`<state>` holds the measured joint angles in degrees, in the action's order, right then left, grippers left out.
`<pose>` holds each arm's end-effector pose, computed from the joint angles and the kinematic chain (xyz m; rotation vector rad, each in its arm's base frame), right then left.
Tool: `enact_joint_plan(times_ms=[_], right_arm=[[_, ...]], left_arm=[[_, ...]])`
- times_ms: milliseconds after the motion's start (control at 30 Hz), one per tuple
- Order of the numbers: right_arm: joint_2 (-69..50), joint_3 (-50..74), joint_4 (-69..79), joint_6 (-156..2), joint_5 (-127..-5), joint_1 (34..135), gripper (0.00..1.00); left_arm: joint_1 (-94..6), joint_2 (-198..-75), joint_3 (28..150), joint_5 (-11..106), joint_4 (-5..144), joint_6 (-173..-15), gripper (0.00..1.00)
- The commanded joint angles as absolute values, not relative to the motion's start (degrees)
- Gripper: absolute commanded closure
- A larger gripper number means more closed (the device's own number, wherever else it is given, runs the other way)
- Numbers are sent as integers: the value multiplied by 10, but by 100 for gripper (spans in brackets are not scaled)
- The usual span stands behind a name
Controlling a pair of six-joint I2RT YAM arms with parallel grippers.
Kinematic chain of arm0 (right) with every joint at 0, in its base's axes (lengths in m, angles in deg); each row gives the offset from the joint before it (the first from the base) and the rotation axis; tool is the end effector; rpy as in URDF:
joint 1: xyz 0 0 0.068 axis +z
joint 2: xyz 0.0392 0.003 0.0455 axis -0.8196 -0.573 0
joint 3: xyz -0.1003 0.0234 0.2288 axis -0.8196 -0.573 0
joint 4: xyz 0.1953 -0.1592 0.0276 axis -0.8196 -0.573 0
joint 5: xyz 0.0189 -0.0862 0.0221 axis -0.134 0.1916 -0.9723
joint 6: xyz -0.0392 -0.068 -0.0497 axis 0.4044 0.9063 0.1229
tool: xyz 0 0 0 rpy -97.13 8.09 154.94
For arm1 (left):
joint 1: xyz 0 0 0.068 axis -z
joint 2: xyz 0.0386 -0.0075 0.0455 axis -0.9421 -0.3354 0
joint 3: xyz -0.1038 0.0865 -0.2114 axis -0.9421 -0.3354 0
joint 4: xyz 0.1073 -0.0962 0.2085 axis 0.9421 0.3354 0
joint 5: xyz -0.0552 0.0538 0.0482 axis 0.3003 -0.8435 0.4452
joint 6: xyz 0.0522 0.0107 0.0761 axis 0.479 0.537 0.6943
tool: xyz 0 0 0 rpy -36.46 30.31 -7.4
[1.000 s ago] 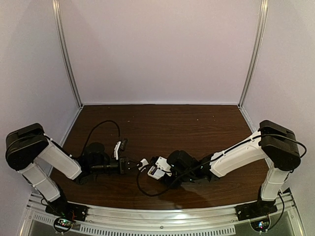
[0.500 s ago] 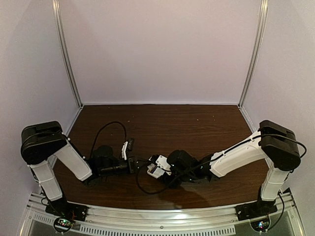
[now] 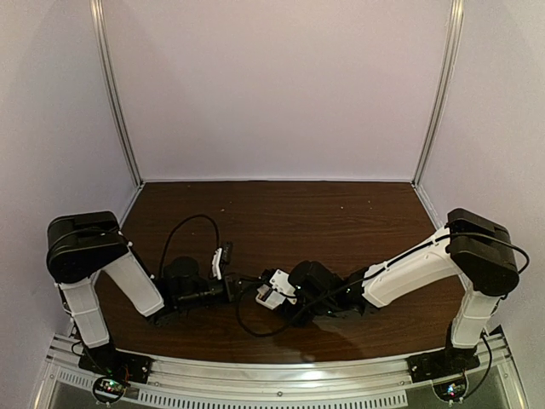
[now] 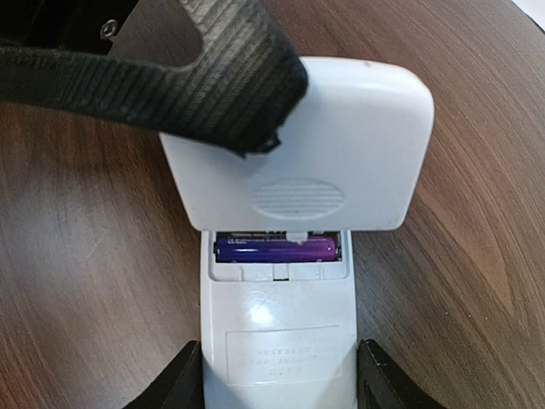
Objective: Load the batteries into the remote control
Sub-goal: Place the battery cover on the remote control without the battery cover.
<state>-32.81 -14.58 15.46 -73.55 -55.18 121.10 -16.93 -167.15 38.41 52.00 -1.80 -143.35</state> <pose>0.1561 0.3404 0.0754 -1.2400 2.0834 0.5105 0.1770 -0.2704 0.0879 0.0643 2.0632 -1.5600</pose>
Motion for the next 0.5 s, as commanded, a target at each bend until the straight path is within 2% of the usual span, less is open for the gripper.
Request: enact_joint_plan(times_ms=[0,467], right_arm=[[-343,-143,140,-748,-545,1208,63],[-345,-140,133,-749,-552,1208,65]], left_arm=[[-165,-1683,372,504,-54,-1435,100],[-160,-1705,376,503,-58,-1436,100]])
